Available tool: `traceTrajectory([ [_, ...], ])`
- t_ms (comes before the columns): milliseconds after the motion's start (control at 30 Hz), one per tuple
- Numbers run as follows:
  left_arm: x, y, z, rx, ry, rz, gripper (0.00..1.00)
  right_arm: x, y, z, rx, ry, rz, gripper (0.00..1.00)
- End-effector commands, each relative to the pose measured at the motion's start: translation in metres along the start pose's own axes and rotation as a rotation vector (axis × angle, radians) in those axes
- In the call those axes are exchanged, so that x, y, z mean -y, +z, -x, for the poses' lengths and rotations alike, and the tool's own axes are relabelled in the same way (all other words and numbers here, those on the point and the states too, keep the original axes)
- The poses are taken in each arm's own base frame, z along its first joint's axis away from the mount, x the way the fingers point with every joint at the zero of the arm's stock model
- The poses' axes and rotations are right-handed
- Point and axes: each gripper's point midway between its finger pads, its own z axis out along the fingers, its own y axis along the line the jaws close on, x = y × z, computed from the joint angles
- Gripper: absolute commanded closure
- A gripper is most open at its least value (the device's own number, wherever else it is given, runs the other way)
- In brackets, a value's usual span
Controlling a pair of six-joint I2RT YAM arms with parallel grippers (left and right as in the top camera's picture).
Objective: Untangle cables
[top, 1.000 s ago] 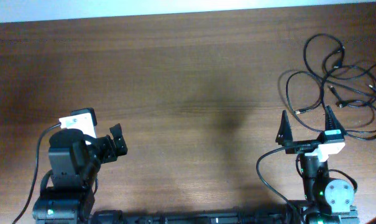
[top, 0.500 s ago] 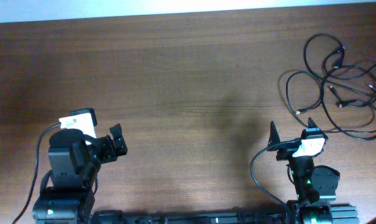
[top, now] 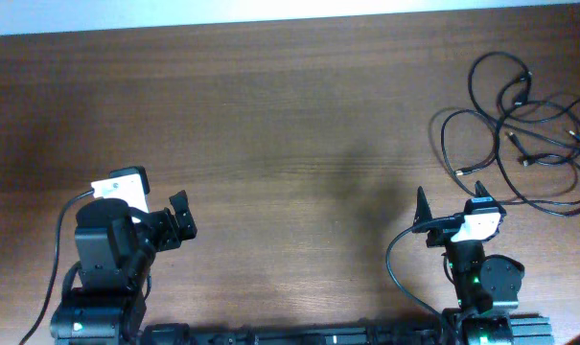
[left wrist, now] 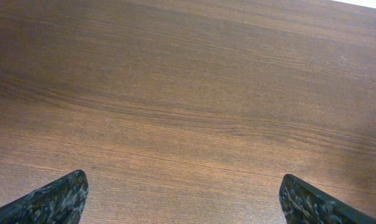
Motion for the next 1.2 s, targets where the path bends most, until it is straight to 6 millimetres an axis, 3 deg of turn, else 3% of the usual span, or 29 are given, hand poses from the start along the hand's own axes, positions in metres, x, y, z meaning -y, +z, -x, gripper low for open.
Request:
traceTrajectory([
  [0,0.002,0.000,0.000,0.002,0.020,-0.009,0.01,0.000,0.000,-0.002,-0.002,0.001,-0.003,0.02],
  [433,0.001,-0.004,0.001,0.019,0.020,-0.011,0.01,0.000,0.000,-0.002,-0.002,0.001,-0.003,0.01],
  [533,-0.001,-0.009,-0.009,0.044,0.019,-0.012,0.01,0.000,0.000,-0.002,-0.002,0.001,-0.003,0.02],
  [700,0.000,0.014,-0.026,0.233,0.019,-0.055,0.01,0.000,0.000,-0.002,-0.002,0.001,-0.003,0.02],
  [833,0.008,0.027,-0.024,0.460,0.020,-0.117,0.01,0.000,0.000,-0.002,-0.002,0.001,-0.003,0.02],
  [1033,0.009,0.015,-0.007,0.834,0.041,-0.152,0.01,0.000,0.000,-0.002,-0.002,0.001,-0.003,0.02],
  [1100,0.009,0.011,-0.004,0.856,0.129,-0.112,0.01,0.000,0.000,-0.002,-0.002,0.001,-0.003,0.02],
  [1167,0.008,0.022,-0.014,0.797,0.158,-0.098,0.01,0.000,0.000,-0.002,-0.002,0.001,-0.003,0.02],
])
